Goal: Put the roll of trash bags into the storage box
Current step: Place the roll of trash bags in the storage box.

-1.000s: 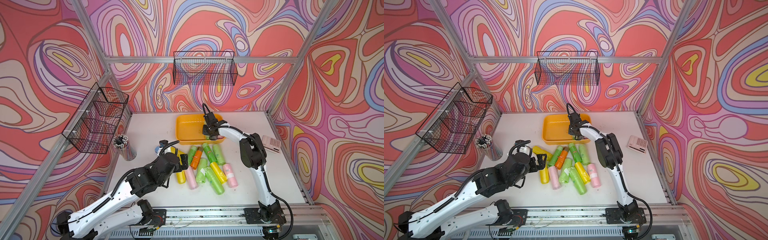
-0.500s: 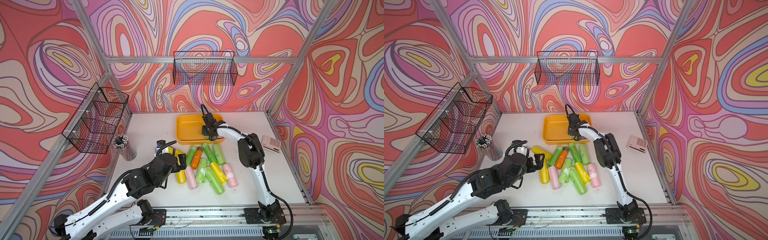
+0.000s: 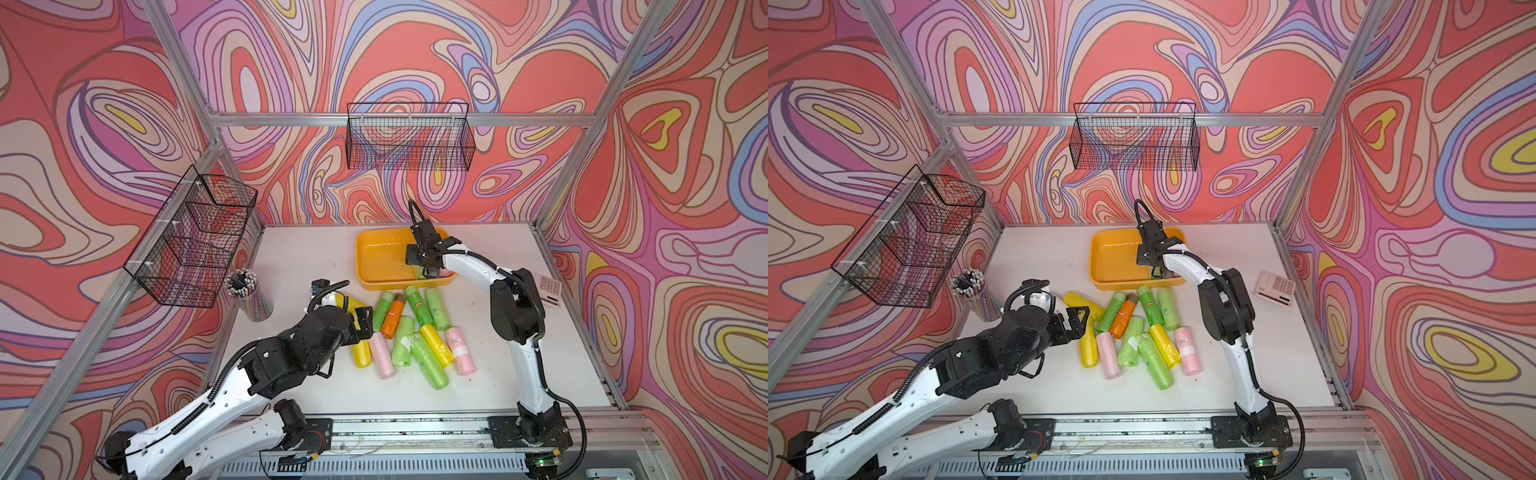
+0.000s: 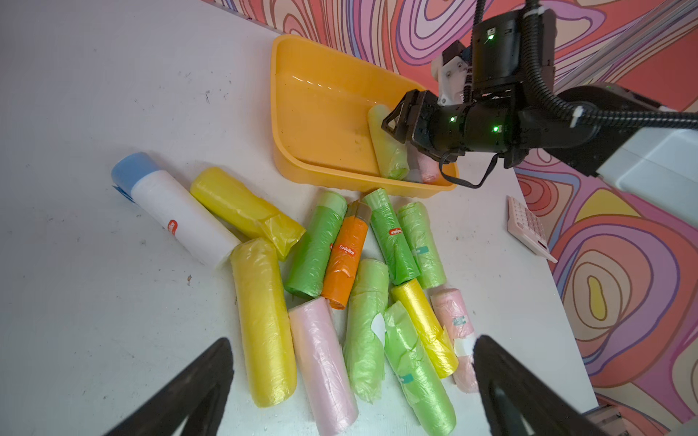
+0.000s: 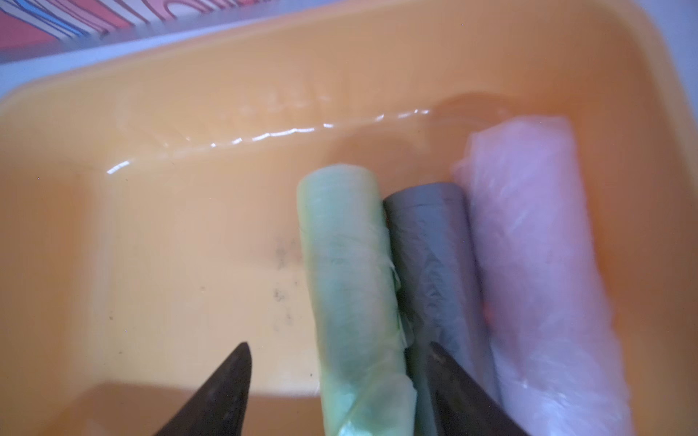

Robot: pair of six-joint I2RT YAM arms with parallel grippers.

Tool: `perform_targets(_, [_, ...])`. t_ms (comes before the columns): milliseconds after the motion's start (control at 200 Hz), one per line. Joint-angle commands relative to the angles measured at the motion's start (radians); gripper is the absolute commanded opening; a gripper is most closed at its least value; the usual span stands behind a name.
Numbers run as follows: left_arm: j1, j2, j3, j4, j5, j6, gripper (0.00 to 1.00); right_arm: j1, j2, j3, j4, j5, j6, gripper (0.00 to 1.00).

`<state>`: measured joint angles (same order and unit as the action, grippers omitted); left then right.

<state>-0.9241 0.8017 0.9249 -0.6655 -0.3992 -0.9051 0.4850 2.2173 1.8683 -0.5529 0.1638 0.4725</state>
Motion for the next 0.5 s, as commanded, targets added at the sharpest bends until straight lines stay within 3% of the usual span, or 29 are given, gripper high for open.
perform_targets(0, [-0.003, -0.024, -0.001, -0.044, 0.021, -0.044, 1.00, -0.002, -0.088, -0.030, 0.004, 0.003, -0.015, 0.80])
perform_targets(180, [-0.004, -0.045, 0.026, -0.149, -0.007, -0.061, 1.00, -0.002, -0.211, -0.085, 0.021, -0.027, -0.027, 0.92])
perform_targets(346, [-0.004, -0.064, 0.012, -0.184, -0.050, -0.070, 1.00, -0.002, -0.308, -0.133, 0.013, -0.059, -0.028, 0.95])
perform_targets(496, [-0.004, -0.046, 0.007, -0.196, -0.051, -0.050, 1.00, -0.003, -0.474, -0.278, 0.070, -0.115, -0.009, 0.95])
